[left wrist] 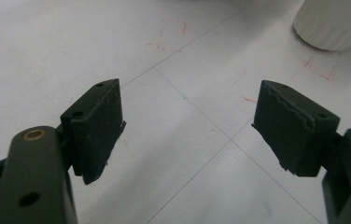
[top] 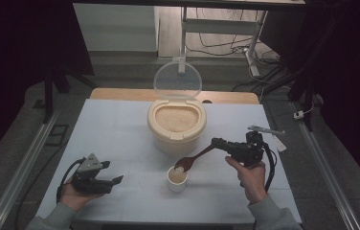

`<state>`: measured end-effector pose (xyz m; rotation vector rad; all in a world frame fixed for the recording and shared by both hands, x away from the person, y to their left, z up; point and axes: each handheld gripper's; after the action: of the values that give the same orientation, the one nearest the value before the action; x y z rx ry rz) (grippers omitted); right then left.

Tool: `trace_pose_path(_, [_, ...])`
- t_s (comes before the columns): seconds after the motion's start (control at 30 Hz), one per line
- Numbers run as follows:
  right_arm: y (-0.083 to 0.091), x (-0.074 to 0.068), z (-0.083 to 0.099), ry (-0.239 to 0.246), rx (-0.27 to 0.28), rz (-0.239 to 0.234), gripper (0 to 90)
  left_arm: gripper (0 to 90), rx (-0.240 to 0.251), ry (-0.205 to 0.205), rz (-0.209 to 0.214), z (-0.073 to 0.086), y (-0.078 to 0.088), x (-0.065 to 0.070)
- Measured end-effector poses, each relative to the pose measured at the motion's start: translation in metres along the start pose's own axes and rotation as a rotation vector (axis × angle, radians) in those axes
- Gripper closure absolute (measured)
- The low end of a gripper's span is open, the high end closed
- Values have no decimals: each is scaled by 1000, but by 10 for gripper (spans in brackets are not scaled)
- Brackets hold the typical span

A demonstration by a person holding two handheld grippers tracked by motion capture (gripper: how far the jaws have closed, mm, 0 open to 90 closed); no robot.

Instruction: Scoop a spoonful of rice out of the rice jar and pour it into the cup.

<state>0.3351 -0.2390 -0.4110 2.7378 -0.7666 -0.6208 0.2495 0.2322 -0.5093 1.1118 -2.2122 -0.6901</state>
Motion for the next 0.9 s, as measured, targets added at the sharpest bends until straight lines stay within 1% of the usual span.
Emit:
trace_pose_path(0.1, [0, -5, -2, 52, 0, 6, 826, 238, 0, 0, -1, 0, 0, 0])
trace_pose_path(0.2, [0, -9, -4, 86, 2, 9, 826, 238, 1, 1, -2, 0, 0, 0])
trace_pose_path(0.23, [0, -9, -4, 90, 2, 8, 826, 238, 0, 0, -2, 0, 0, 0])
trace_pose_path(0.43, [0, -7, -1, 82, 6, -1, 826, 238, 0, 1, -1, 0, 0, -1])
trace_pose_path(0.67, [3, 2, 6, 28, 43, -35, 826, 238, 1, 2, -1, 0, 0, 0])
trace_pose_path(0.9, [6, 8, 11, 7, 76, -50, 826, 238, 4, 2, -3, 0, 0, 0])
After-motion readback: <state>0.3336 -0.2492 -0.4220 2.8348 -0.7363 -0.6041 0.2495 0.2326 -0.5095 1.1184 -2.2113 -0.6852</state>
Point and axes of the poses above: each handheld gripper's, and its own axes: y roughly backward along the jaws, z roughly out of its underside, x roughly to its right, and after that the axes turned 14 degrees about y, right-handed
